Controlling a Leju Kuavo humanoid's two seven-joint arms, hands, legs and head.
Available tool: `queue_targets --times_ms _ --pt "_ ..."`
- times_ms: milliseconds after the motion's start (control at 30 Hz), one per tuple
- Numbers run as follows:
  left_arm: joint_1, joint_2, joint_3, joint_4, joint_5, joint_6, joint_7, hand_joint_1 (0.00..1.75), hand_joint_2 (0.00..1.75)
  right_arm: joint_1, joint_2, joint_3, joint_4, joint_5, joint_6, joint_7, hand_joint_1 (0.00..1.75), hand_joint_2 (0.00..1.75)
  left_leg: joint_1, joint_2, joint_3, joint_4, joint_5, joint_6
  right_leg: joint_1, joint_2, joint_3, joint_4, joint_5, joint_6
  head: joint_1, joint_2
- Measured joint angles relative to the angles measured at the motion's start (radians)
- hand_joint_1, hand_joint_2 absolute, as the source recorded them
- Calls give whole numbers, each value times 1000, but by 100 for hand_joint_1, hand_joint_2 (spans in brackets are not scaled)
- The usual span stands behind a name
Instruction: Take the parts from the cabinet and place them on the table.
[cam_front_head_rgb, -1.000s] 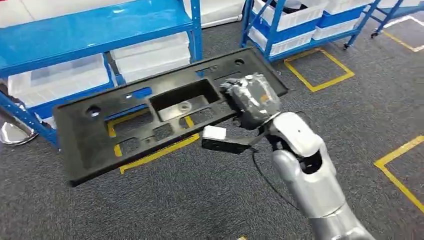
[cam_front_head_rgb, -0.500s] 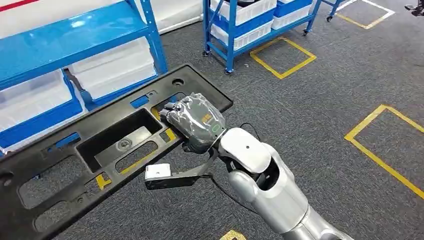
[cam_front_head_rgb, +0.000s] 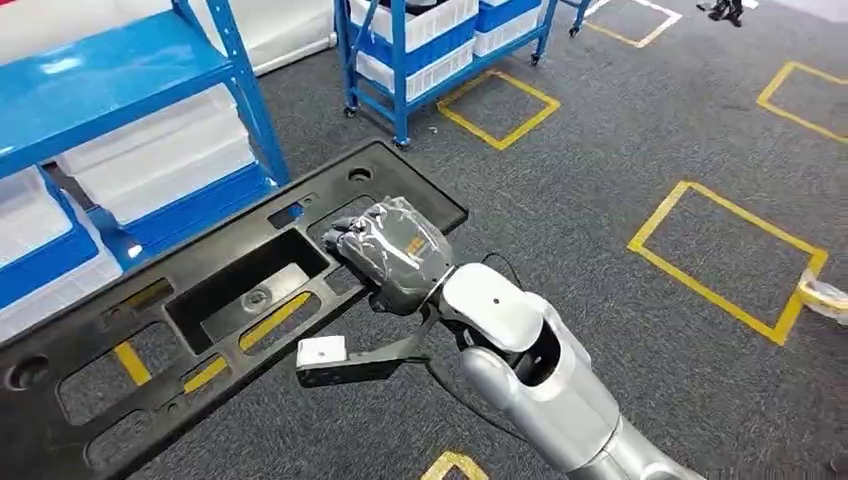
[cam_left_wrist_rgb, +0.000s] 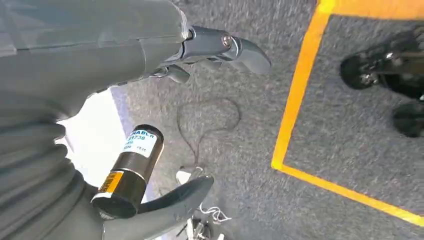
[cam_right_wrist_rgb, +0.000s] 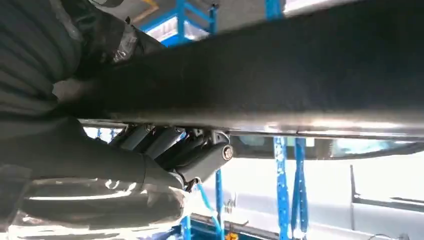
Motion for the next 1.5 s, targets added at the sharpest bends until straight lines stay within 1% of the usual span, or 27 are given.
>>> queue_targets --times_ms 33,100,167,200,233,367,400,433,500,567,600,667,700,767,867,900,933,967,1033,1100,1133,1200,1233,1267,1400,1467,1500 --pt "2 0 0 0 0 0 0 0 175 3 -2 0 0 0 0 0 175 175 -2 15 -3 1 0 1 0 -3 -34 80 -31 0 0 0" --pt "2 0 0 0 0 0 0 0 175 6 -6 1 0 -1 0 0 175 175 -5 40 -5 2 0 1 0 -4 -38 103 -20 -2 0 0" --pt "0 0 0 0 0 0 0 0 175 5 -8 1 0 -1 0 0 175 175 -8 62 -2 2 -2 0 4 -16 53 -51 56 -12 0 0" --pt "-1 0 0 0 -1 0 0 0 175 4 -8 1 0 -1 0 0 175 175 -8 72 2 2 -4 -3 9 -43 108 -147 90 -22 0 0" --pt "-1 0 1 0 -2 -1 0 0 175 2 -8 1 0 -1 -1 0 175 175 -12 80 3 2 -6 -6 21 -87 135 -202 79 -30 0 0" --pt "-3 0 17 0 -14 -8 0 0 175 1 -13 2 0 -1 -3 0 175 175 -17 121 12 -4 -8 -22 29 -49 130 -215 88 -51 0 0" --pt "-4 2 21 0 -17 -10 0 0 175 1 -14 2 0 -1 -4 0 175 175 -15 120 8 -3 -18 -26 17 -39 139 -231 97 -61 -1 0" --pt "-4 2 25 0 -21 -10 0 0 175 -1 -15 1 0 -1 -5 0 175 175 -11 59 4 25 -42 -30 16 -30 143 -238 102 -66 0 0" --pt "4 3 32 0 -22 -11 0 0 175 -4 -14 2 0 -2 -7 1 175 175 -9 4 -62 167 -120 -34 14 -9 139 -238 104 -71 -1 0" --pt "10 5 39 0 -25 -14 0 0 175 0 -15 2 3 -2 -8 1 175 175 -9 -5 -131 304 -162 -40 15 18 138 -234 104 -72 -1 0" --pt "11 5 43 0 -27 -17 0 0 175 2 -15 1 5 -2 -8 1 175 175 -8 -5 -139 309 -146 -41 15 30 138 -231 104 -72 -1 0" --pt "12 8 47 0 -30 -21 -1 0 175 2 -15 2 8 -1 -9 2 175 175 -4 -9 -93 191 -57 -42 11 57 137 -222 101 -67 -1 0" --pt "13 11 52 0 -31 -25 -2 0 175 0 -15 1 8 6 -12 3 175 175 0 -27 -45 84 -1 -44 9 72 137 -215 97 -62 -1 0" --pt "19 13 64 0 -35 -32 -2 0 175 -8 -18 1 9 21 -18 8 175 175 3 -90 -15 12 -8 -41 12 97 124 -196 92 -51 -1 0" --pt "28 19 102 0 -19 -55 8 0 175 -8 -45 -9 8 48 -35 28 175 175 -3 -63 -19 22 -6 -25 5 128 113 -205 106 -31 -1 0" --pt "35 18 119 0 -6 -63 11 0 175 -9 -66 -18 8 56 -44 34 175 175 6 -51 -17 13 1 -13 10 128 107 -202 103 -25 -1 0" --pt "42 18 144 0 8 -64 17 0 175 -7 -95 -38 3 62 -53 36 175 175 3 -37 -17 11 4 -7 14 65 103 -183 86 -20 0 0" --pt "55 15 169 0 17 -64 18 0 175 -6 -125 -62 -1 68 -61 32 175 175 0 -29 -18 11 4 6 15 23 80 -132 50 -15 2 0" --pt "88 4 220 0 23 -62 20 0 175 6 -182 -115 -6 74 -77 16 175 175 -6 -6 -19 11 3 9 9 0 9 24 -27 -9 2 0" --pt "112 -5 267 0 23 -59 25 0 175 27 -230 -164 -6 77 -81 3 175 175 -8 19 -20 11 2 11 8 -2 -33 114 -46 -7 2 0" --pt "117 -10 282 0 25 -59 26 0 175 35 -250 -185 -6 80 -81 -2 175 175 -9 32 -19 11 1 12 8 -3 -19 84 -20 -9 2 0" --pt "118 -16 311 0 28 -60 32 0 175 42 -275 -215 -6 90 -81 -6 175 175 -11 54 -15 11 -3 11 12 -19 75 -90 66 -20 2 0" --pt "119 -18 323 0 29 -60 34 0 175 43 -283 -226 -9 92 -81 -6 175 175 -13 62 -12 11 -5 9 18 -54 119 -170 94 -27 2 0" --pt "121 -21 338 0 30 -60 35 0 175 43 -291 -239 -11 92 -82 -8 175 175 -21 73 -12 14 -10 3 35 -106 134 -211 80 -33 2 0" --pt "123 -28 368 0 31 -60 35 0 175 57 -316 -263 -11 93 -84 -8 175 175 -23 116 -1 8 -15 -8 33 -51 129 -221 90 -53 2 0" --pt "123 -32 376 0 31 -60 34 0 175 62 -322 -266 -14 97 -84 -8 175 175 -15 31 -21 61 -58 -14 23 -33 139 -232 99 -67 2 0" --pt "126 -34 378 0 31 -60 34 0 175 63 -322 -266 -14 97 -84 -8 175 175 -15 7 -51 127 -96 -16 23 -22 138 -231 99 -69 0 0"
